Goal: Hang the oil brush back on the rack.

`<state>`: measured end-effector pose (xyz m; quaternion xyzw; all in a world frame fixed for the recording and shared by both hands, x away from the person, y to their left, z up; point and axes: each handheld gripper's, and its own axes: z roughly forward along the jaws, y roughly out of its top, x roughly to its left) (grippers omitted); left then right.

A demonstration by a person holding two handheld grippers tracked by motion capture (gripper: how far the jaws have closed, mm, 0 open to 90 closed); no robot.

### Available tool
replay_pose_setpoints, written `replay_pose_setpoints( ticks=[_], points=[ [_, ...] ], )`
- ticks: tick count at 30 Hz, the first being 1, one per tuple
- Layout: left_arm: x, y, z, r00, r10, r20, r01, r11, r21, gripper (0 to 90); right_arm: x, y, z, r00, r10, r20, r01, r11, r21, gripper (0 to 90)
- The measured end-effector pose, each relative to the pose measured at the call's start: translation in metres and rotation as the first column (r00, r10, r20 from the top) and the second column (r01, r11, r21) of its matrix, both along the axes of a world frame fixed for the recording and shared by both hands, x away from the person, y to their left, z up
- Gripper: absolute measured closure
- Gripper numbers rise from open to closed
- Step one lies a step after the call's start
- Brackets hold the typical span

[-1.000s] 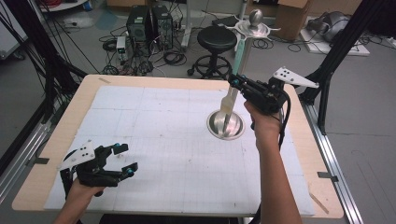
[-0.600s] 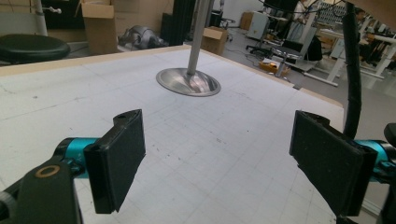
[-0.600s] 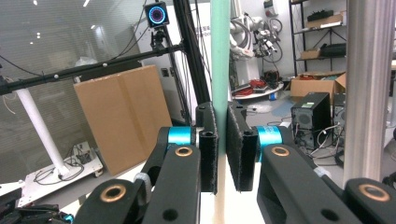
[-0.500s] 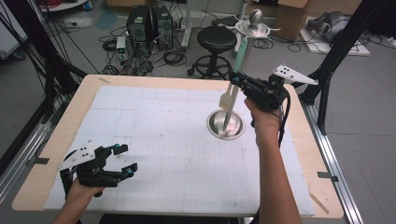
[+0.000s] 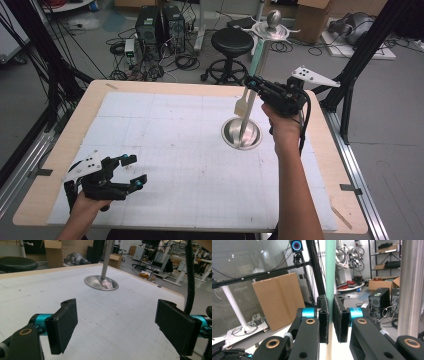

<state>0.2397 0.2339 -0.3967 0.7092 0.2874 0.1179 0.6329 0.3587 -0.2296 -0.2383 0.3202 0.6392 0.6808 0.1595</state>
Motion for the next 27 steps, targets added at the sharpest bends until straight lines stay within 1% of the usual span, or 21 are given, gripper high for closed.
replay_pose_setpoints(
  ticks=[5, 8, 12, 13, 14, 15, 16, 17, 18, 20, 21, 22, 23, 24, 25, 26, 27],
  points=[
    [0.0, 0.0, 0.0, 1.0, -0.004, 0.0, 0.004, 1.0, -0.001, 18.7, 0.001, -0.001, -0.001, 0.9998, -0.01, -0.019, 0.01, 1.0, 0.001, 84.2],
    [0.0, 0.0, 0.0, 1.0, -0.004, 0.0, 0.004, 1.0, 0.002, 18.7, 0.002, -0.002, -0.002, 0.9997, -0.018, -0.019, 0.018, 1.0, 0.007, 84.2],
    [0.0, 0.0, 0.0, 1.0, -0.002, 0.002, 0.002, 1.0, 0.0, 18.7, 0.004, -0.002, -0.003, 0.9986, -0.047, -0.023, 0.046, 0.999, -0.021, 84.0],
    [0.0, 0.001, -0.001, 1.0, -0.002, 0.004, 0.002, 1.0, -0.005, 18.6, 0.003, -0.002, -0.002, 0.9982, -0.057, -0.021, 0.056, 0.998, -0.03, 83.5],
    [0.0, 0.002, -0.001, 1.0, -0.002, 0.006, 0.002, 0.9998, -0.018, 18.6, 0.002, -0.001, -0.002, 0.9969, -0.078, -0.01, 0.077, 0.996, -0.047, 81.2],
    [0.0, 0.003, -0.001, 1.0, 0.004, 0.007, -0.003, 0.9997, -0.023, 18.3, -0.001, 0.0, 0.0, 0.9936, -0.113, 0.002, 0.113, 0.991, -0.074, 70.1],
    [0.001, 0.004, -0.002, 0.9999, 0.009, 0.01, -0.008, 0.9997, -0.024, 18.2, -0.002, 0.002, 0.0, 0.9907, -0.136, 0.008, 0.136, 0.986, -0.093, 61.8],
    [0.001, 0.005, -0.002, 0.9998, 0.015, 0.011, -0.015, 0.9997, -0.021, 18.1, -0.005, 0.003, 0.001, 0.9848, -0.172, 0.025, 0.173, 0.977, -0.126, 53.8],
    [0.001, 0.006, -0.002, 0.9997, 0.022, 0.01, -0.022, 0.9995, -0.023, 18.1, -0.007, 0.004, 0.001, 0.9788, -0.199, 0.047, 0.204, 0.967, -0.155, 48.3],
    [0.002, 0.008, -0.002, 0.9995, 0.029, 0.011, -0.029, 0.9993, -0.022, 18.1, -0.015, 0.006, 0.0, 0.9692, -0.231, 0.087, 0.244, 0.949, -0.199, 43.0],
    [0.002, 0.009, -0.003, 0.9994, 0.032, 0.016, -0.032, 0.9993, -0.02, 18.1, -0.019, 0.007, -0.001, 0.9648, -0.243, 0.1, 0.26, 0.939, -0.225, 40.2],
    [0.002, 0.009, -0.003, 0.9993, 0.035, 0.015, -0.035, 0.9992, -0.021, 18.1, -0.022, 0.008, -0.003, 0.9606, -0.252, 0.118, 0.274, 0.926, -0.258, 37.9],
    [0.003, 0.01, -0.004, 0.9992, 0.039, 0.012, -0.039, 0.999, -0.022, 18.0, -0.025, 0.009, -0.005, 0.9585, -0.255, 0.127, 0.282, 0.917, -0.283, 35.6],
    [0.003, 0.01, -0.004, 0.999, 0.043, 0.011, -0.043, 0.9989, -0.022, 18.0, -0.029, 0.009, -0.009, 0.9578, -0.256, 0.132, 0.284, 0.911, -0.298, 33.3],
    [0.003, 0.01, -0.004, 0.9989, 0.044, 0.016, -0.044, 0.9988, -0.019, 18.0, -0.032, 0.009, -0.012, 0.9598, -0.248, 0.131, 0.277, 0.91, -0.309, 31.1],
    [0.003, 0.011, -0.005, 0.9988, 0.046, 0.015, -0.045, 0.9988, -0.02, 18.0, -0.035, 0.008, -0.017, 0.962, -0.238, 0.134, 0.269, 0.91, -0.316, 28.3],
    [0.003, 0.011, -0.005, 0.9989, 0.045, 0.014, -0.045, 0.9988, -0.019, 18.0, -0.039, 0.006, -0.023, 0.9668, -0.22, 0.13, 0.251, 0.913, -0.321, 26.2]
  ],
)
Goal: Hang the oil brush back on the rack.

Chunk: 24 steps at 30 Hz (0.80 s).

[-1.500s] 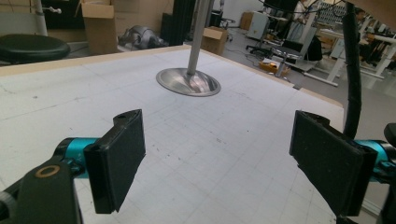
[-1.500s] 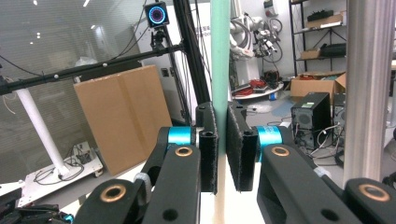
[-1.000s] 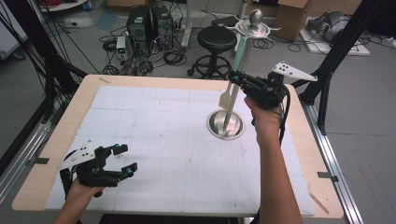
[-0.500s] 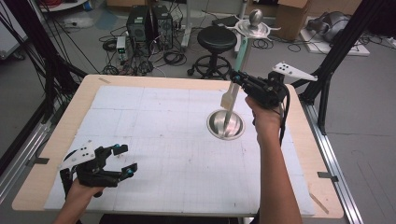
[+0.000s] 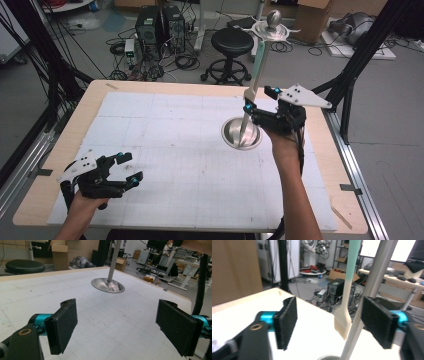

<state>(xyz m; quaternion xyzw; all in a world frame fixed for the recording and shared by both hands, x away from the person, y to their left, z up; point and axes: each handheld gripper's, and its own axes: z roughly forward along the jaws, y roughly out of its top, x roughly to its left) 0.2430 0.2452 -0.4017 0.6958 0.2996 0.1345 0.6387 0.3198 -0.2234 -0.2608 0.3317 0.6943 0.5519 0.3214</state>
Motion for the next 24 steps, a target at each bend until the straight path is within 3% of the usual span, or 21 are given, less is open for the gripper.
replay_pose_setpoints(
  ticks=[4, 7, 11, 14, 16, 19, 24],
  points=[
    [0.001, 0.002, -0.003, 0.9999, 0.003, -0.013, -0.003, 1.0, -0.008, 18.1, -0.01, -0.007, -0.023, 0.9971, 0.04, -0.065, -0.039, 0.999, 0.008, 16.1],
    [0.001, 0.006, -0.004, 0.9992, 0.039, -0.004, -0.039, 0.9989, -0.026, 18.2, -0.023, -0.014, -0.046, 0.993, 0.052, -0.106, -0.051, 0.999, 0.016, 16.1],
    [0.002, 0.009, -0.005, 0.999, 0.041, 0.021, -0.04, 0.9991, -0.015, 18.0, -0.045, -0.025, -0.082, 0.9895, 0.081, -0.12, -0.08, 0.997, 0.007, 16.0],
    [0.002, 0.007, -0.007, 0.9988, 0.032, 0.038, -0.033, 0.9992, 0.023, 17.9, -0.062, -0.032, -0.105, 0.9893, 0.092, -0.113, -0.095, 0.995, -0.014, 16.1],
    [0.001, 0.007, -0.008, 0.9992, 0.024, 0.031, -0.025, 0.9992, 0.031, 17.8, -0.074, -0.036, -0.118, 0.9896, 0.087, -0.115, -0.089, 0.996, -0.014, 16.0],
    [0.001, 0.009, -0.008, 0.9992, 0.032, 0.023, -0.033, 0.9992, 0.025, 17.8, -0.088, -0.042, -0.133, 0.9881, 0.076, -0.134, -0.076, 0.997, 0.004, 16.0],
    [-0.002, 0.012, -0.007, 0.9979, 0.057, 0.029, -0.057, 0.9983, -0.007, 17.8, -0.101, -0.055, -0.138, 0.9876, 0.052, -0.148, -0.048, 0.998, 0.029, 16.0]
  ],
)
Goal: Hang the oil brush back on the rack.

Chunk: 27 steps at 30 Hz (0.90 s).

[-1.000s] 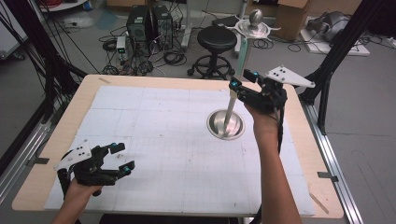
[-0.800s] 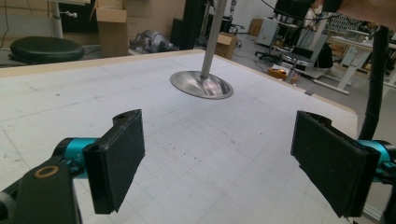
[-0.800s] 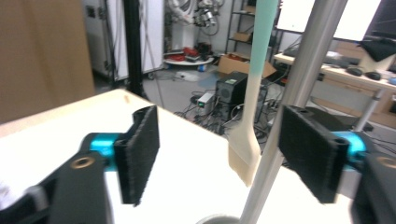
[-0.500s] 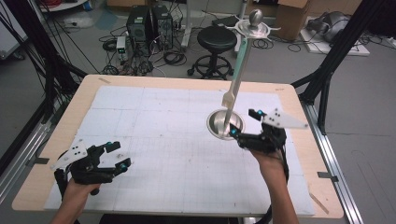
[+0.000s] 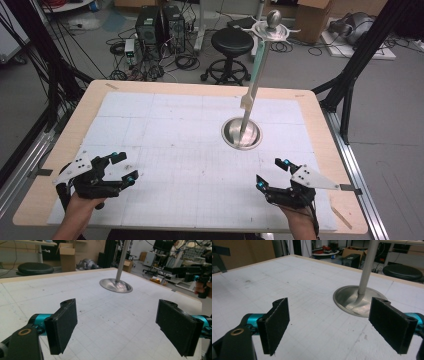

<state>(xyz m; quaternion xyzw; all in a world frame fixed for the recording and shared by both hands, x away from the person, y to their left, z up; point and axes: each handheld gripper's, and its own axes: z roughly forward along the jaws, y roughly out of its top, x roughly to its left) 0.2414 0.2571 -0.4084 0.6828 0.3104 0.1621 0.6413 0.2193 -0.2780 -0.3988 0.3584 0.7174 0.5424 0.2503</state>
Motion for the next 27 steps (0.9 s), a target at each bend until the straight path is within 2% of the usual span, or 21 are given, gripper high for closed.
replay_pose_setpoints(
  ticks=[3, 11, 13, 22, 27],
  points=[
    [-0.0014, -0.0001, -0.0001, 1.0, 0.006, 0.003, -0.005, 1.0, -0.007, 17.9, -0.0017, -0.0023, -0.0023, 0.9999, -0.011, -0.012, 0.011, 1.0, -0.003, 16.0],
    [-0.0036, -0.001, -0.0005, 1.0, 0.007, 0.002, -0.007, 1.0, 0.0, 18.1, -0.0022, -0.0042, -0.0024, 0.9997, -0.024, -0.008, 0.025, 1.0, 0.01, 16.0],
    [-0.0042, -0.0009, -0.0009, 1.0, 0.008, 0.002, -0.008, 0.9999, 0.012, 18.2, -0.0023, -0.0042, -0.0024, 0.9996, -0.026, -0.009, 0.026, 1.0, 0.007, 16.1],
    [-0.0052, -0.0011, -0.0024, 0.9999, 0.015, -0.003, -0.015, 0.9998, 0.011, 18.4, -0.0025, -0.0018, -0.0022, 0.9997, -0.026, -0.002, 0.026, 1.0, -0.008, 16.1],
    [-0.0048, -0.001, -0.003, 0.9998, 0.014, -0.012, -0.014, 0.9997, 0.018, 18.4, -0.0027, -0.0043, -0.0025, 0.9992, -0.039, -0.009, 0.039, 0.999, 0.008, 16.1]
  ],
)
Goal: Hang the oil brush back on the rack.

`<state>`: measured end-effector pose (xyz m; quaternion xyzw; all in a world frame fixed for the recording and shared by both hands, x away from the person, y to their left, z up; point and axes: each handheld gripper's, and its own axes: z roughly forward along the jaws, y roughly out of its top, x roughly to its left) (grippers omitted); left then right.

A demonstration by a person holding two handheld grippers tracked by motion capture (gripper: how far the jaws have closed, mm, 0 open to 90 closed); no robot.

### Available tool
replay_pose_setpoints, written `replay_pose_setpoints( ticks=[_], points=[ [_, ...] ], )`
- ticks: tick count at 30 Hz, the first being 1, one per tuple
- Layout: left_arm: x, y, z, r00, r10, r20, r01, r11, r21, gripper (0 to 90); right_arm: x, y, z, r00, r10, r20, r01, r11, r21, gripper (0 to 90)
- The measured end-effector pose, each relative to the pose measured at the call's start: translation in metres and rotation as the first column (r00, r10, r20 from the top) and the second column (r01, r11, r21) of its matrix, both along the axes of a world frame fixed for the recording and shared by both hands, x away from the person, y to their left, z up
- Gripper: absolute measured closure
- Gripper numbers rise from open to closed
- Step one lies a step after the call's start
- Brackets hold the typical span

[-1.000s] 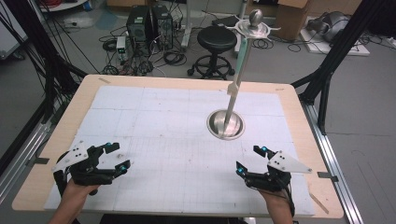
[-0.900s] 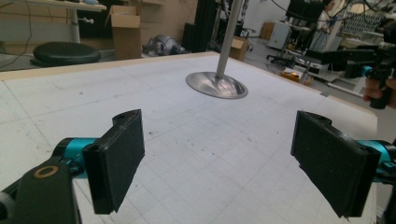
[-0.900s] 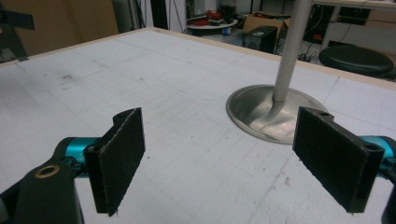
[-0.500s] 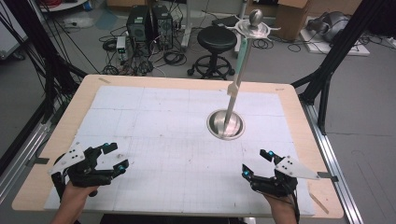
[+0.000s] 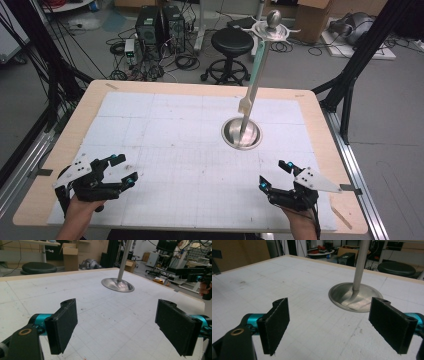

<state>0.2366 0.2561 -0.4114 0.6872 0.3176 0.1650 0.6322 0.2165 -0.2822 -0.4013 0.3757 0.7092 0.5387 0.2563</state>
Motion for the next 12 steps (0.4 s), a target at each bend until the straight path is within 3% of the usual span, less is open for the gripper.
replay_pose_setpoints(
  ticks=[12],
  points=[
    [0.0008, -0.0001, -0.0005, 1.0, 0.006, -0.007, -0.006, 1.0, -0.002, 18.6, -0.0002, -0.0037, 0.0003, 0.9999, -0.017, 0.001, 0.017, 1.0, 0.009, 16.1]
  ],
)
